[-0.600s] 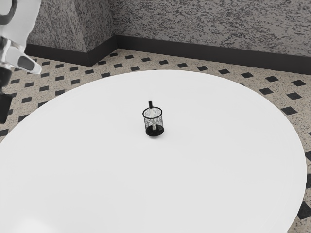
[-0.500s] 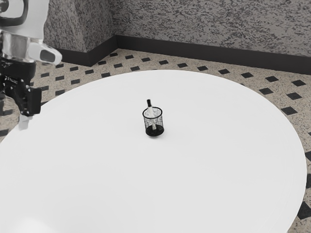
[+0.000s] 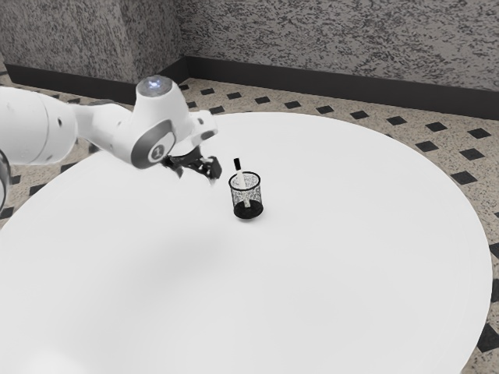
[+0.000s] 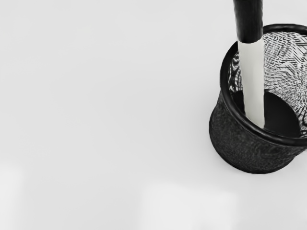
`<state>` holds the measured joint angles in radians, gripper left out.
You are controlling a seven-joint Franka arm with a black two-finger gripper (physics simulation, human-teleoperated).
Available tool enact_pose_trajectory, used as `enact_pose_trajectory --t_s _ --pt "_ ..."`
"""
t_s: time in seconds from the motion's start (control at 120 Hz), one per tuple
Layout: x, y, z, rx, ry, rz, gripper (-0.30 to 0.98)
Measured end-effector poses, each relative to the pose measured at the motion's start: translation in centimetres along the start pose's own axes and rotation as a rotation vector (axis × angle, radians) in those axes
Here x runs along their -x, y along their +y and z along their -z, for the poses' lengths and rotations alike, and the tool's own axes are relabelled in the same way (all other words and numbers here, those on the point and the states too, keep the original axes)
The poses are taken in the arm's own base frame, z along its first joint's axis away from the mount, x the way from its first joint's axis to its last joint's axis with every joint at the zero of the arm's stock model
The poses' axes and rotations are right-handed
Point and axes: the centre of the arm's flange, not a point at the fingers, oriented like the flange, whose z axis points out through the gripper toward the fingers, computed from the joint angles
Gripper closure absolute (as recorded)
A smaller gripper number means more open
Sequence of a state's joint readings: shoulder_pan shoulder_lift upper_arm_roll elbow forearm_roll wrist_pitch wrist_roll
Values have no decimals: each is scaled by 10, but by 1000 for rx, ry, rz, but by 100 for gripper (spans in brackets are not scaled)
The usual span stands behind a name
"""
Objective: Take the marker out of the pen holder and place it to the left of the pen holder.
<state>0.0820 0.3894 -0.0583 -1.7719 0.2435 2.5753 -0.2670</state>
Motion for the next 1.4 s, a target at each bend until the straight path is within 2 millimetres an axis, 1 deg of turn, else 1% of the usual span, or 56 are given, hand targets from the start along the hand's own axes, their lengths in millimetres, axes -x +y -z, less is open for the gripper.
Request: enact_pose_trajectory --t_s 0.042,0.075,0.167,0.225,0.267,0.317,0.375,0.467,0.558,0.625,0.65,0.708,0.775,0.833,0.892,0.992,1.125,1.308,1.367,1.4 --pt "-15 5 0 20 64 18 0" --pt "-25 10 -8 36 102 32 0" --pt "-39 17 -41 65 154 68 0" --pt "-50 16 -63 77 176 94 0" --pt "-64 15 -68 87 199 113 0" --pt "-74 11 -76 90 210 134 0" --pt "-79 9 -82 91 210 150 0" --pt "-77 10 -94 92 191 165 0" --pt "-77 14 -95 107 167 193 0" --pt "-90 11 -83 116 124 240 0" --pt "-93 8 -82 116 103 256 0" --pt "-96 3 -86 115 42 285 0" --pt "-91 2 -102 111 -33 302 0" --pt "-91 8 -107 114 -70 301 0" --pt "-91 12 -107 107 -94 295 0" --pt "-91 17 -106 73 -114 254 0" --pt "-96 28 -95 45 -109 202 0" --pt "-95 35 -93 37 -119 171 0" --pt "-94 36 -93 36 -122 165 2" --pt "-94 36 -93 35 -122 163 7"
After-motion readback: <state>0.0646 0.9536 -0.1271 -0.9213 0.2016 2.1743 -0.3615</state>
